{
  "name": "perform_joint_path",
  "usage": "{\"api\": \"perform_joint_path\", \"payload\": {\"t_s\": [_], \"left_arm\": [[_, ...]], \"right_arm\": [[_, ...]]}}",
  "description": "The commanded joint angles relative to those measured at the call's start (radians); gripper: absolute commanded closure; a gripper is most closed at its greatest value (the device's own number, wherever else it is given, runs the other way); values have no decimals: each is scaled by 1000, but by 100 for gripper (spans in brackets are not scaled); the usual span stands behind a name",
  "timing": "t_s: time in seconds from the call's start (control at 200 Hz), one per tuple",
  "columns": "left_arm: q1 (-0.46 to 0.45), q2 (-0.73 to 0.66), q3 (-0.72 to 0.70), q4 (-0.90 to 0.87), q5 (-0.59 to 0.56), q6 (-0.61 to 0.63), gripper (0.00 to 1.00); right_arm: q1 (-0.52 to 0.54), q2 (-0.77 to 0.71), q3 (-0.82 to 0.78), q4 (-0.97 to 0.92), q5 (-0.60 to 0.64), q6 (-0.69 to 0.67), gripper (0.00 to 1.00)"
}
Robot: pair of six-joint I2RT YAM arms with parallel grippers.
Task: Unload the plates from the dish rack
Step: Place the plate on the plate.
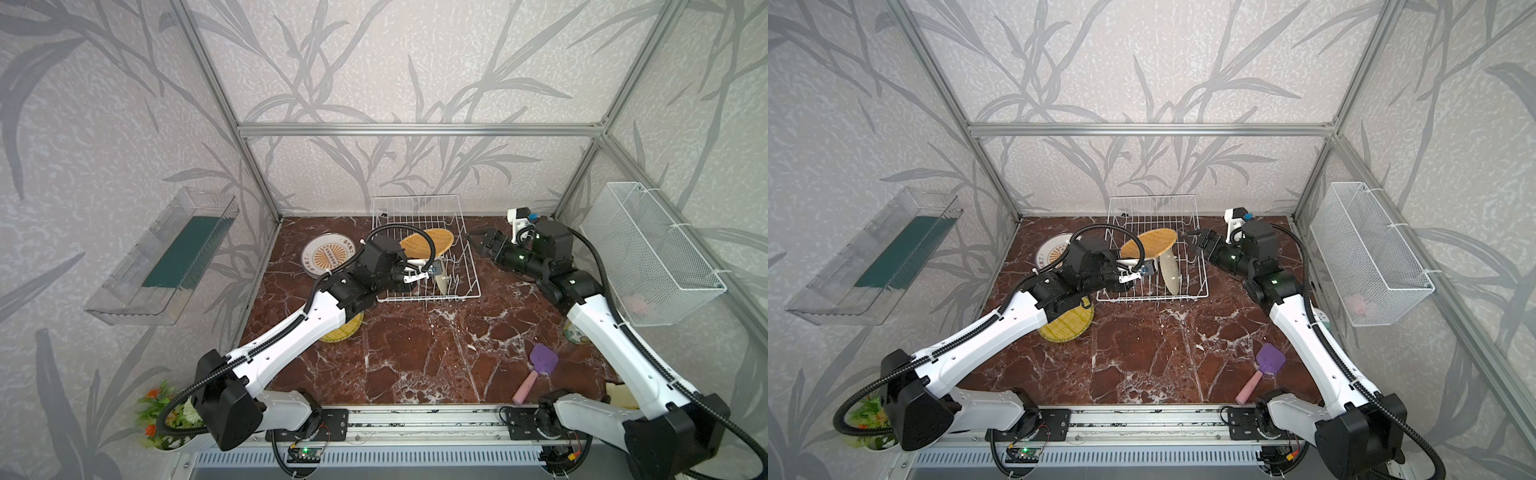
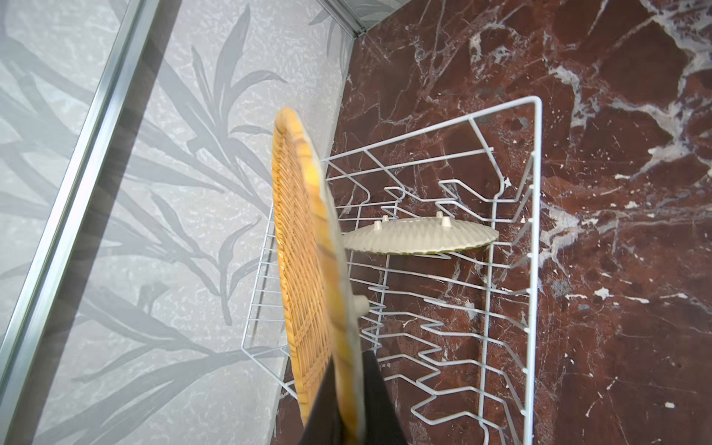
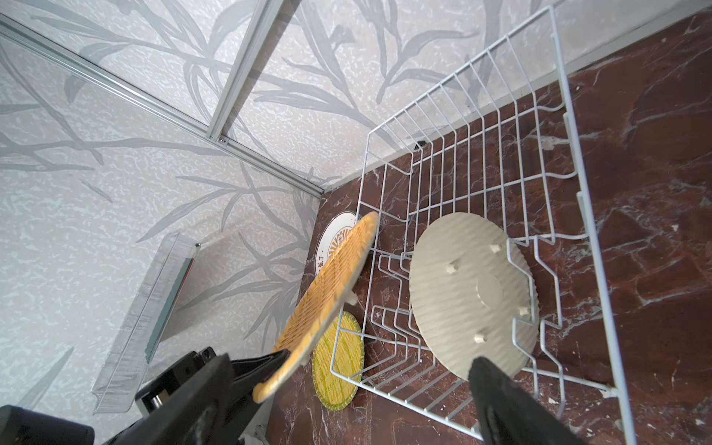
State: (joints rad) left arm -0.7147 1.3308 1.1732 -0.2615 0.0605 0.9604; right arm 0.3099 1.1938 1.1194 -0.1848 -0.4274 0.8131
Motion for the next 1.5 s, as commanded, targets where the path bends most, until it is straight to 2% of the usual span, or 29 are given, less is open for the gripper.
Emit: {"api": "perform_joint_path", "payload": {"t_s": [0.0, 0.095, 0.455, 0.595, 0.715, 0.87, 1.01, 1.24, 1.305, 1.495], "left_arm": [[-20, -22, -17, 122, -18, 137, 100], [-37, -27, -40, 158, -32, 203, 100], [-65, -36, -93, 258, -59, 267, 100], [-75, -41, -108, 271, -73, 285, 100], [-79, -46, -125, 289, -74, 275, 100], [-80, -48, -142, 308, -80, 262, 100], [-81, -57, -214, 460, -77, 227, 100], [-80, -57, -208, 421, -76, 203, 100], [-81, -54, -210, 422, -76, 198, 97], [-80, -49, -220, 434, -86, 177, 92]], "right_arm": [[26, 34, 39, 10, 2, 20, 7], [46, 67, 45, 14, 15, 42, 11], [84, 151, 75, 0, 26, 77, 30], [84, 159, 62, -4, 39, 81, 43], [84, 170, 57, 2, 38, 88, 58], [85, 176, 45, 22, 37, 101, 68], [84, 177, 34, 30, 43, 100, 77], [84, 188, 22, 71, 35, 118, 95], [84, 186, 18, 81, 36, 118, 100], [84, 182, 2, 113, 45, 118, 100]]}}
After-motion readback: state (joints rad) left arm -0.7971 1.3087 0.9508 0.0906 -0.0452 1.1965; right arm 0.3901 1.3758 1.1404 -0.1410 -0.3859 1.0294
